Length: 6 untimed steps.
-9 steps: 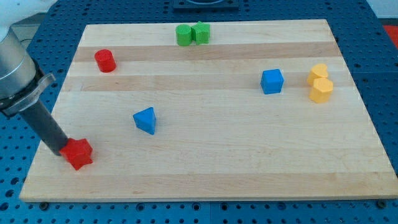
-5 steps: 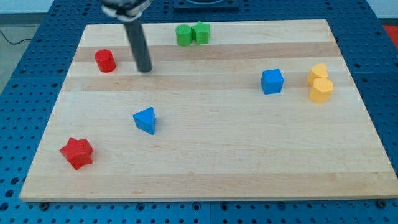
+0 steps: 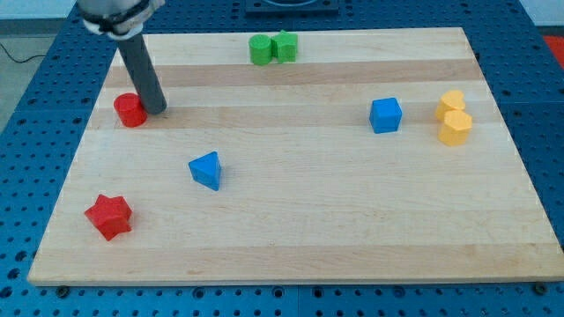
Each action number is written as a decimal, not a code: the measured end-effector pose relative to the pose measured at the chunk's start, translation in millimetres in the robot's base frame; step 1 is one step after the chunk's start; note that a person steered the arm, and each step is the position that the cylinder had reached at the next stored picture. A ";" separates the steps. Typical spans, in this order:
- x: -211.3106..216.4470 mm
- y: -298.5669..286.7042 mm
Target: Place the red circle to the left of the blue triangle
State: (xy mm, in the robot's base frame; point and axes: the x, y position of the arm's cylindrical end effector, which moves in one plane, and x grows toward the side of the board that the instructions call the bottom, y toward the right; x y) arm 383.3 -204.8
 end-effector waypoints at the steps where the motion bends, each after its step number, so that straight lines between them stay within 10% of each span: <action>1: -13.5 0.0; 3: -69.7 -38.9; 6: 77.6 -26.8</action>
State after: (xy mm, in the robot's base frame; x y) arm 460.9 -231.6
